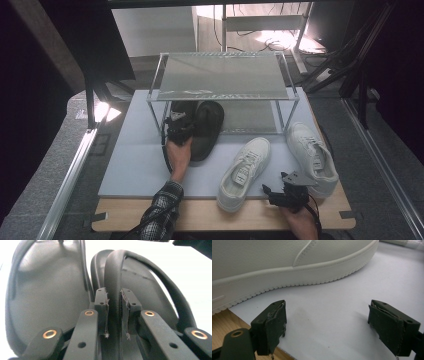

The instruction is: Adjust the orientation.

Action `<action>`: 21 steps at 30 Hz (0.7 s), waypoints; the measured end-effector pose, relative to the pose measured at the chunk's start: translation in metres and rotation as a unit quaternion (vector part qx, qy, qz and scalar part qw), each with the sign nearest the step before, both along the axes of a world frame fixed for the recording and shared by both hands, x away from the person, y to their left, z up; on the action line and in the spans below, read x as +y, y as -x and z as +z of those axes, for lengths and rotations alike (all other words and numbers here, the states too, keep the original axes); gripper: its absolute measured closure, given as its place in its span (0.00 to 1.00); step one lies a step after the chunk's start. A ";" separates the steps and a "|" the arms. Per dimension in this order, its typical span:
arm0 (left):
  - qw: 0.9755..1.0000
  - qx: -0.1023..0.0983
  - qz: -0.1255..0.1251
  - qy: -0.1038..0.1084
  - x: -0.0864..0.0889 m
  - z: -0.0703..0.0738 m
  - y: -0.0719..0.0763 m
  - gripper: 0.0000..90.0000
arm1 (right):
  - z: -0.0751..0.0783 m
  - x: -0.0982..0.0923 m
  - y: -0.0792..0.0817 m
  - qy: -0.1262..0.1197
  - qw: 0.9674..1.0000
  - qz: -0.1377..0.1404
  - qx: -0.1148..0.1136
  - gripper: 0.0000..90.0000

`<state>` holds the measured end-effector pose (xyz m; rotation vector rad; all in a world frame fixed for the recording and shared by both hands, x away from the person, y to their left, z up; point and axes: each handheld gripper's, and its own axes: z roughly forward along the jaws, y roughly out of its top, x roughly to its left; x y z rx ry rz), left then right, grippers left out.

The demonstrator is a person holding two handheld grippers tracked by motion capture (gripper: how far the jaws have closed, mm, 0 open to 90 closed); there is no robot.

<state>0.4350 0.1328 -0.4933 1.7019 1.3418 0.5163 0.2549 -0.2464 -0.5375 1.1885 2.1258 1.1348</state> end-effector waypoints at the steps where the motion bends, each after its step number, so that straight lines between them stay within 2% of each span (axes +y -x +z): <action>1: 1.000 -0.003 -0.001 0.000 0.001 0.003 0.002 0.85 | 0.000 0.000 0.000 0.000 1.000 0.000 0.000 0.17; 4: 1.000 -0.010 -0.016 -0.004 0.005 0.010 0.008 0.86 | 0.000 0.000 0.000 0.000 1.000 0.000 0.000 0.17; 6: 0.999 -0.007 -0.037 -0.008 0.007 0.014 0.012 0.87 | 0.000 0.000 0.000 0.001 1.000 0.000 0.000 0.17; 7: 0.999 -0.001 -0.053 -0.009 0.007 0.015 0.014 0.86 | 0.000 0.000 0.000 0.001 1.000 0.000 0.000 0.17; 8: 0.998 -0.001 -0.062 -0.022 0.007 0.016 0.018 0.86 | 0.000 0.000 0.000 0.001 1.000 0.000 0.000 0.17; 10: 0.997 -0.004 -0.073 -0.035 0.007 0.018 0.024 0.87 | 0.000 0.000 0.000 0.001 1.000 0.000 0.000 0.17; 14: 0.994 -0.009 -0.097 -0.047 0.009 0.020 0.037 0.95 | 0.000 0.000 0.000 0.002 1.000 -0.001 0.000 0.17; 16: 0.993 -0.009 -0.110 -0.048 0.010 0.022 0.043 0.99 | 0.000 0.000 0.000 0.003 1.000 -0.001 0.001 0.17; 21: 0.990 -0.007 -0.137 -0.044 0.015 0.025 0.060 1.00 | 0.000 0.000 0.000 0.003 1.000 0.000 0.000 0.17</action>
